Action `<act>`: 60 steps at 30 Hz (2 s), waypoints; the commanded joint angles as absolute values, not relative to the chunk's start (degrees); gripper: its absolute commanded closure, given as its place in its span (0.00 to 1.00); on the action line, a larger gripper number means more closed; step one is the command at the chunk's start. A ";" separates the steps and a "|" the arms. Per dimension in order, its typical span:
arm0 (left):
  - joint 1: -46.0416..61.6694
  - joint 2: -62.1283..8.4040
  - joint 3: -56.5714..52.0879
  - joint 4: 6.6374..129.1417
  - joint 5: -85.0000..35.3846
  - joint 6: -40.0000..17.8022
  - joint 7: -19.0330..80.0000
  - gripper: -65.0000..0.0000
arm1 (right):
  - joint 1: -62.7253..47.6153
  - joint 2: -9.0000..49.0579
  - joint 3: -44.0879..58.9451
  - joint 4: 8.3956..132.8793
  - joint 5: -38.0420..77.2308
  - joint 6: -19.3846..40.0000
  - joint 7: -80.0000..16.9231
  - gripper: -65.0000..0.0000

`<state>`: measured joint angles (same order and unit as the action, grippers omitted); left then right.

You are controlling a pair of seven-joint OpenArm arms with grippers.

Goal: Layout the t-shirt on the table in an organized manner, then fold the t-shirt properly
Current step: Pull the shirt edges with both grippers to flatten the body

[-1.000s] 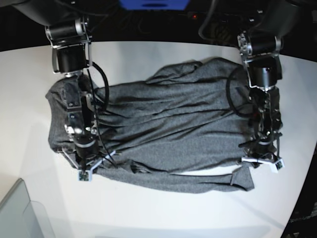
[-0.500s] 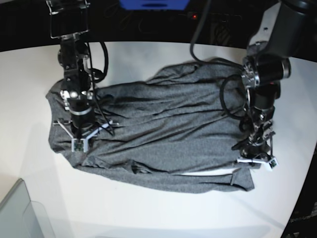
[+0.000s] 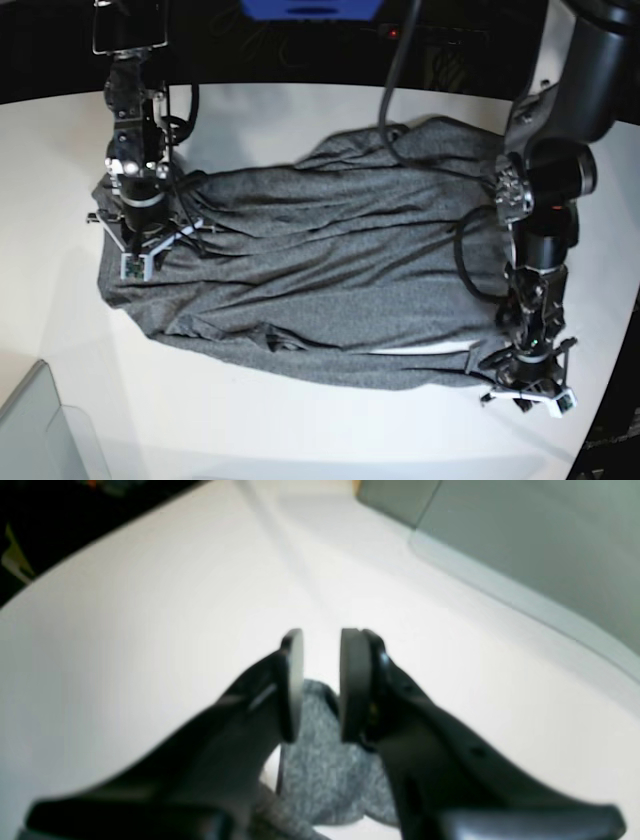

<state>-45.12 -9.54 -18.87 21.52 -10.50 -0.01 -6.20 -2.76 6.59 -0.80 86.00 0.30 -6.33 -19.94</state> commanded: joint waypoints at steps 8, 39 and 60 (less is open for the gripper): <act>-27.21 -6.55 -19.03 54.64 -10.33 -0.31 14.99 0.80 | -4.18 6.81 -0.66 90.15 0.04 -6.64 -18.33 1.00; -38.73 -9.27 -18.51 22.73 -9.71 -0.31 -0.31 0.80 | -16.04 6.90 3.12 88.22 0.04 -6.55 -18.07 1.00; -0.22 -11.12 -19.12 89.98 -27.03 0.22 33.98 0.80 | -16.48 8.04 7.43 98.15 0.22 -6.55 -18.15 1.00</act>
